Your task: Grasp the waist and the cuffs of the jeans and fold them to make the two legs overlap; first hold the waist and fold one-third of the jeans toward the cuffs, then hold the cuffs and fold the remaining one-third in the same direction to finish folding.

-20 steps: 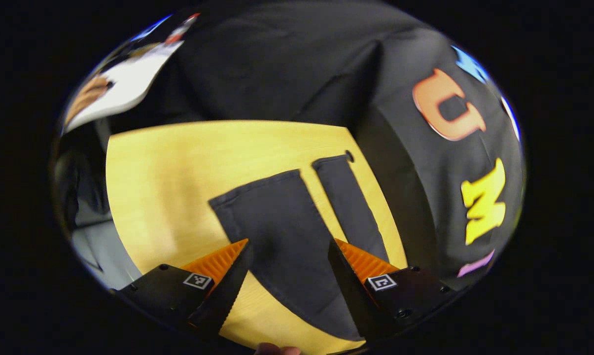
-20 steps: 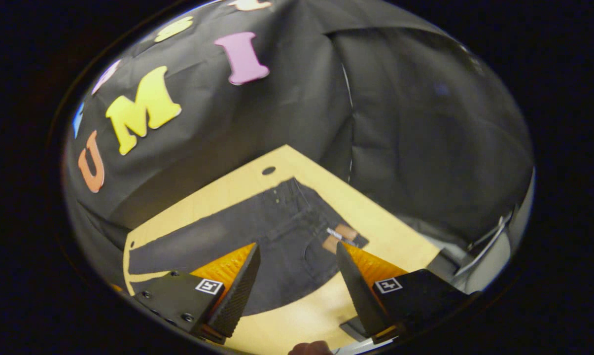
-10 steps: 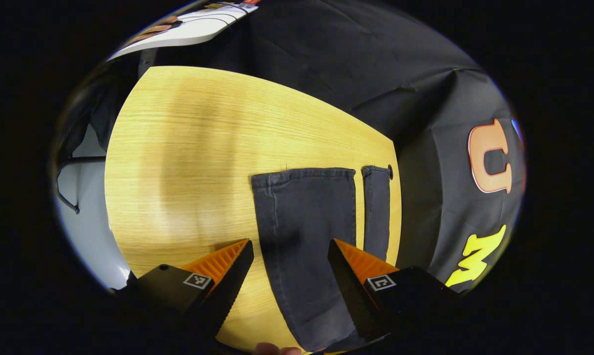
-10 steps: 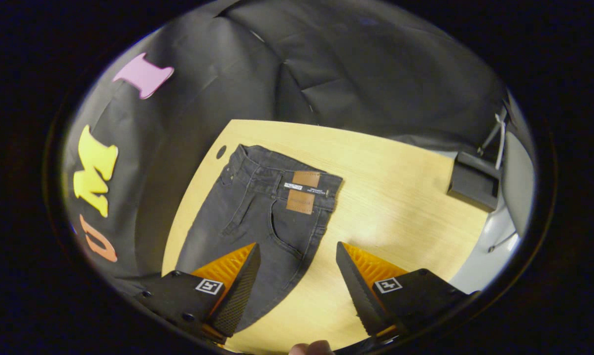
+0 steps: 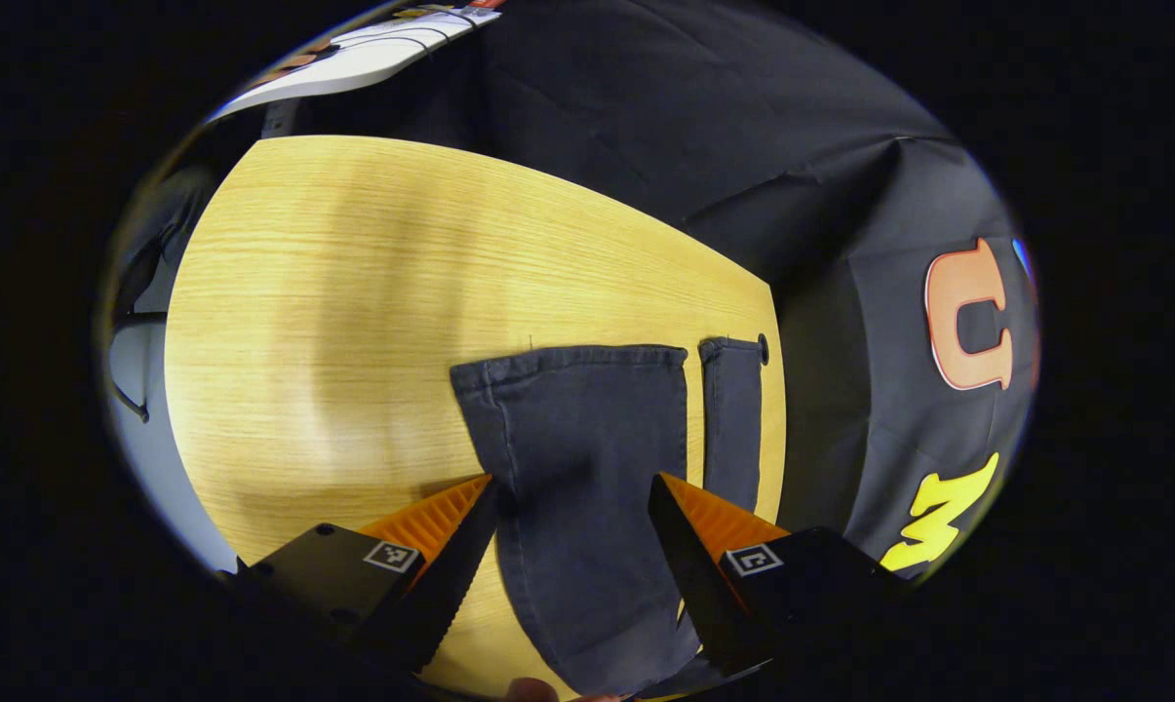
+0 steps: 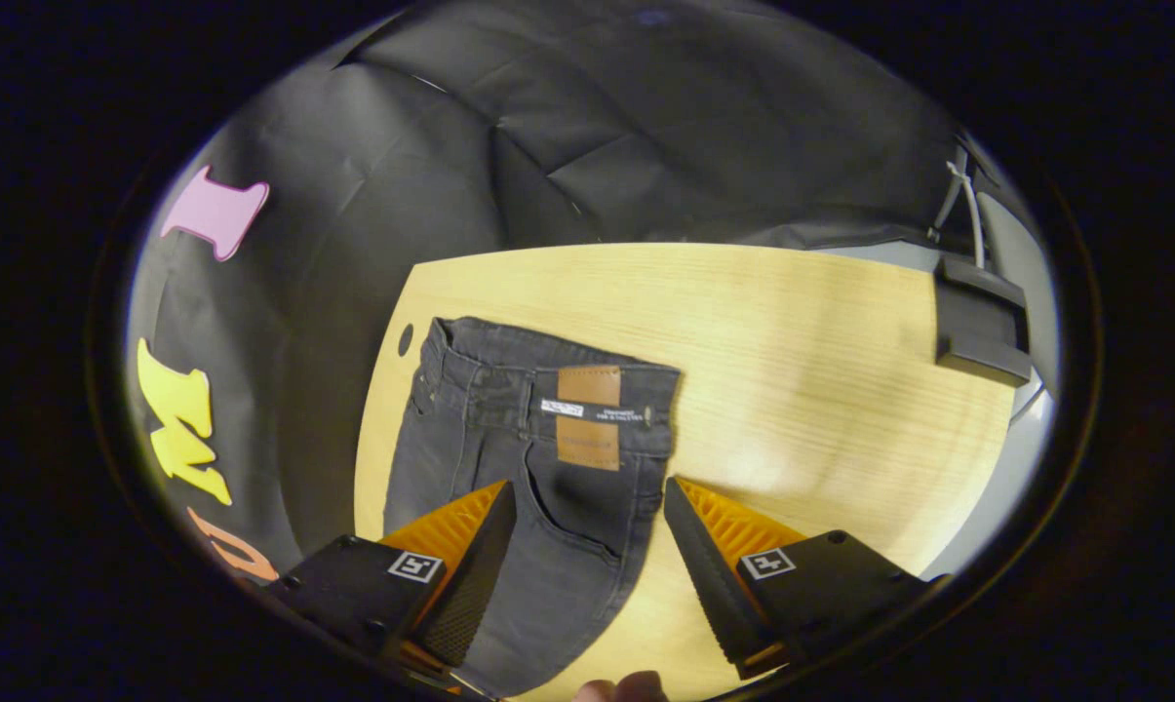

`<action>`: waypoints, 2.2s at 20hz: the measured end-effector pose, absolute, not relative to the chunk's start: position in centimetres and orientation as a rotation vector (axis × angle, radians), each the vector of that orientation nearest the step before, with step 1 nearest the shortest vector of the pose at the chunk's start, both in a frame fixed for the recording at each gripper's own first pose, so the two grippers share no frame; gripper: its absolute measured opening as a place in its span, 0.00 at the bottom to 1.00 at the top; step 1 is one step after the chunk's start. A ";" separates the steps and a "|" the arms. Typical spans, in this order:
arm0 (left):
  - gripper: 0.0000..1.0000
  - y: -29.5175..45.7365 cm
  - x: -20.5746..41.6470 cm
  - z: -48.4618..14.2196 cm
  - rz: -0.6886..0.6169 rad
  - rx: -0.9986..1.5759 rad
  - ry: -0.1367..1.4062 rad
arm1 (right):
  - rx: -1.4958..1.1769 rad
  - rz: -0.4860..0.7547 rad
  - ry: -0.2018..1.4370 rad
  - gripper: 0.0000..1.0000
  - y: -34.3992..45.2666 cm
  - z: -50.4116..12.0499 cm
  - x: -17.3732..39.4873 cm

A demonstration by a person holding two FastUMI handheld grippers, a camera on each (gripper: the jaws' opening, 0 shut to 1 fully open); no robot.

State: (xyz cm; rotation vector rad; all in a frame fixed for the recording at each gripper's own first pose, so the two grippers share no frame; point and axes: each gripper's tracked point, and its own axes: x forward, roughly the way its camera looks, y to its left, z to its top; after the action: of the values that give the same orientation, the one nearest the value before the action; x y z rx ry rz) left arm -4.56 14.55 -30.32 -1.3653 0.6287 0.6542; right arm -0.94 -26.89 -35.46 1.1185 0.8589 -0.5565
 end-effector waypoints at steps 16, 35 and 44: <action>0.13 14.3 -3.6 -32.8 0.680 -1.369 0.768 | 0.834 -0.825 1.080 0.22 -28.2 -37.4 -2.1; 0.03 14.2 2.4 -23.1 0.312 -1.118 0.726 | 1.081 -0.425 0.851 0.01 -26.6 -29.2 1.8; 0.03 14.5 12.7 -15.6 0.198 -1.065 0.656 | 1.131 -0.317 0.784 0.01 -25.6 -23.1 10.6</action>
State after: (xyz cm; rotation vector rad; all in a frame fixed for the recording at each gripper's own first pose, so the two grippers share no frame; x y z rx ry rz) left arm 12.72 14.54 -15.55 -1.0652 0.6559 0.1980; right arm 10.55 -25.63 -23.11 1.1306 0.7840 -0.3170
